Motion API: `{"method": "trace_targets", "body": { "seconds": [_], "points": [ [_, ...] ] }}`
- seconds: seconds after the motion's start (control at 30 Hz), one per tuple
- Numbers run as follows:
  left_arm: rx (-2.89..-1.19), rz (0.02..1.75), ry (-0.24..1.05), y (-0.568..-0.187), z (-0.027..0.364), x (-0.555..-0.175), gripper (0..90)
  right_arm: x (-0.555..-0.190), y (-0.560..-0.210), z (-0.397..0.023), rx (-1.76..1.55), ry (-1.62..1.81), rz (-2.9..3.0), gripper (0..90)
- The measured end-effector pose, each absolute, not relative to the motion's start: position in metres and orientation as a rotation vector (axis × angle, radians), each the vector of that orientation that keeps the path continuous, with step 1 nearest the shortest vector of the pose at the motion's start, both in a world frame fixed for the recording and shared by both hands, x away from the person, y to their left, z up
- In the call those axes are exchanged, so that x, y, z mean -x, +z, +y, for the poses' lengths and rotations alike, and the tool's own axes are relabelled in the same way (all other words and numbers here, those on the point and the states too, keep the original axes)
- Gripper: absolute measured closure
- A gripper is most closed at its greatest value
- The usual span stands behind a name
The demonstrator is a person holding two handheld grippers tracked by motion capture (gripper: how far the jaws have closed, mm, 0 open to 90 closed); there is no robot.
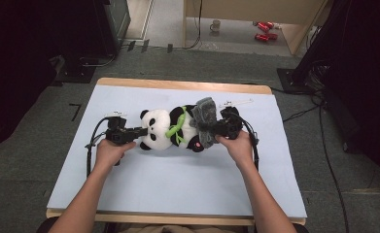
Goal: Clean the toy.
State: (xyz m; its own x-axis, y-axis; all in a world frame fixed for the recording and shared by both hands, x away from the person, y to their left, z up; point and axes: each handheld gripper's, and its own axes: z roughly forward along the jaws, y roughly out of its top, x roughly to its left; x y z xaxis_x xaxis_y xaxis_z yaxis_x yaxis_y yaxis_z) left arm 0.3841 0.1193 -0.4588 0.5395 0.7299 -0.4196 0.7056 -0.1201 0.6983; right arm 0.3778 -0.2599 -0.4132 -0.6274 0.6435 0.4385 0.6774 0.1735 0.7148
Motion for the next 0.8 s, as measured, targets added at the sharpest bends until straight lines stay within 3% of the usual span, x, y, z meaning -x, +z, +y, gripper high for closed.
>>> {"method": "trace_targets", "body": {
  "seconds": [0.53,0.7,0.8],
  "points": [
    [-1.841,1.171,0.036,-0.458,0.118,-0.383,73.6,-0.393,-0.458,-0.271,1.577,-1.292,-2.390,79.5],
    [-1.841,1.164,0.037,-0.458,0.119,-0.381,73.3,-0.395,-0.461,-0.278,1.681,-1.173,-2.433,79.5],
    [-1.843,1.157,0.040,-0.456,0.119,-0.379,73.1,-0.389,-0.443,-0.285,1.690,-1.253,-2.409,79.5]
  ]
}}
